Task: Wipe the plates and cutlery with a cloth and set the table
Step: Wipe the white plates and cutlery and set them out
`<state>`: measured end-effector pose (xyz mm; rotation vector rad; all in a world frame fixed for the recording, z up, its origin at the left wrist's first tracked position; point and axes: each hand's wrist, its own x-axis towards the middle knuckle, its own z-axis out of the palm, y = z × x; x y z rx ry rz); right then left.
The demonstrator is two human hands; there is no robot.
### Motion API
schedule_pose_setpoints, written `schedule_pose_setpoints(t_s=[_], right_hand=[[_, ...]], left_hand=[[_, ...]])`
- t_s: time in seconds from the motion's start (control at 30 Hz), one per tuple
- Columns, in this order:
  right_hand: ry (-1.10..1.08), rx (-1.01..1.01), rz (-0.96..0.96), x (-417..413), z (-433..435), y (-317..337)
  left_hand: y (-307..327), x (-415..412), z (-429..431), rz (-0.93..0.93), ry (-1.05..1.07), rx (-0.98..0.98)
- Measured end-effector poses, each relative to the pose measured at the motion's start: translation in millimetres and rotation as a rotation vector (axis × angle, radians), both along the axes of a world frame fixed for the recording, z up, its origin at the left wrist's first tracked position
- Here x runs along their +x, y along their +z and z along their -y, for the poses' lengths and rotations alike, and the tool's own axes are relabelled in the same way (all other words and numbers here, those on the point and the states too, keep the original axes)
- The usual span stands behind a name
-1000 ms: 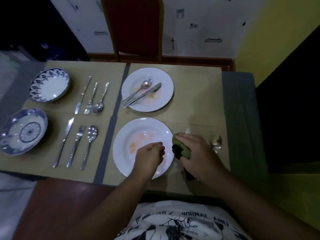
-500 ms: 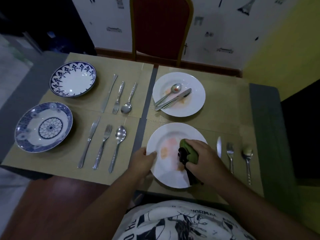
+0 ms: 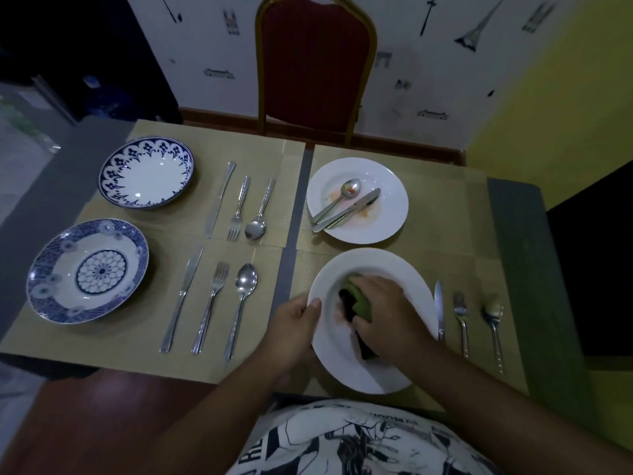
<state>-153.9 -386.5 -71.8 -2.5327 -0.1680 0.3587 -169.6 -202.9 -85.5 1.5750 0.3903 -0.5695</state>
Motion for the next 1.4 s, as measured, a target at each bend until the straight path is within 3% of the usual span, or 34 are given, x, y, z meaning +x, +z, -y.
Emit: schedule_pose_setpoints(t_s=[0.13,0.33,0.53,0.63,0.8,0.93,1.0,1.13,1.23,1.4], right_hand=[[0.374,0.006,0.023,-11,-5,13],[0.616,-0.066,-0.003,-11,18,16],[0.133,-0.235,0.075,24,32,16],[0.122,-0.253,-0.031,-3,37,21],[0.29,0.002,-0.034,-14,10,19],[-0.058,-0.053,0.109,20,12,27],[-0.133,-0.074,0.108,19,11,31],[0.103,0.036,-0.069,8,6,38],[0.285,-0.043,-0.263,9,20,43],[0.419,-0.133,-0.316,5,34,50]], left_hand=[[8,13,-5,-0.034,0.098,-0.041],[10,1,3,-0.124,0.082,-0.11],[19,2,1,-0.071,0.201,-0.102],[20,0,7,-0.068,0.229,-0.086],[20,-5,16,-0.058,0.159,-0.085],[27,-1,10,-0.037,0.177,-0.109],[29,1,10,-0.038,0.183,-0.115],[31,9,9,-0.043,0.159,-0.127],[31,10,3,-0.062,0.172,-0.125],[29,5,3,-0.07,0.144,-0.126]])
